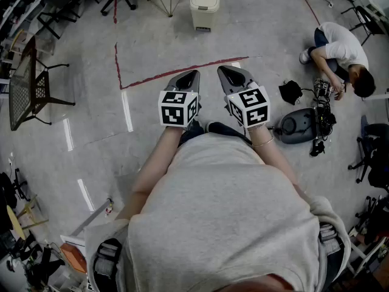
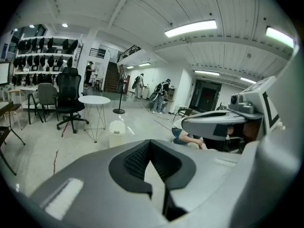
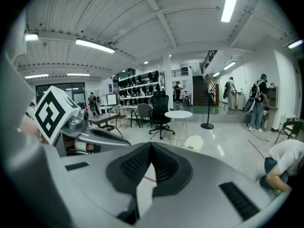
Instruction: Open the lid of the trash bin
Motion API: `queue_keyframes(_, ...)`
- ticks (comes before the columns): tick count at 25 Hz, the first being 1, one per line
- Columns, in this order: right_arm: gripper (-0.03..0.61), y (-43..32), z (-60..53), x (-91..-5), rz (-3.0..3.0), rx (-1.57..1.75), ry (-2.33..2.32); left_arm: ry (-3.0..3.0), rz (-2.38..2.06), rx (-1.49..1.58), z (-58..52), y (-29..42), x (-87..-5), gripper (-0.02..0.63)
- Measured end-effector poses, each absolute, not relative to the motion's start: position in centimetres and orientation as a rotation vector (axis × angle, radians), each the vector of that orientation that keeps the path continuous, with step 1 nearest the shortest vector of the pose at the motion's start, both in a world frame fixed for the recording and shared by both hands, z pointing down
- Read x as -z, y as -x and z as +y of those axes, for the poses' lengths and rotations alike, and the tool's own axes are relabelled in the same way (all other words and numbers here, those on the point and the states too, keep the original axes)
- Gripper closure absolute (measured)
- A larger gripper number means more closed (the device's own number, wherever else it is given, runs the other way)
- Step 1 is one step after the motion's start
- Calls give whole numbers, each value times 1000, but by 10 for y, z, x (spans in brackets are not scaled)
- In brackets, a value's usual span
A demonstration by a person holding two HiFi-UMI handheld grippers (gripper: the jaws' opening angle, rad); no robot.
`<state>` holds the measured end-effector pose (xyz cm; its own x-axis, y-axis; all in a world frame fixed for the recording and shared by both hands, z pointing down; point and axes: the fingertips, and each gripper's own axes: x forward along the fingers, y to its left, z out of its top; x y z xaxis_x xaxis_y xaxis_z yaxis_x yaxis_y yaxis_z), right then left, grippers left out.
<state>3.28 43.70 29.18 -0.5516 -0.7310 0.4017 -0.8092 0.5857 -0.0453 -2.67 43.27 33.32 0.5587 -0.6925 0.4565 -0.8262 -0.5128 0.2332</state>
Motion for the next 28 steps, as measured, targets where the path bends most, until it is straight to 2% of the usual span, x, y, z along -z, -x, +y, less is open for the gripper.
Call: queue_keyframes(28, 571, -56, 432, -313, -2561, -474, -1230, -2295, -1188, -419, 444, -1, -360, 609)
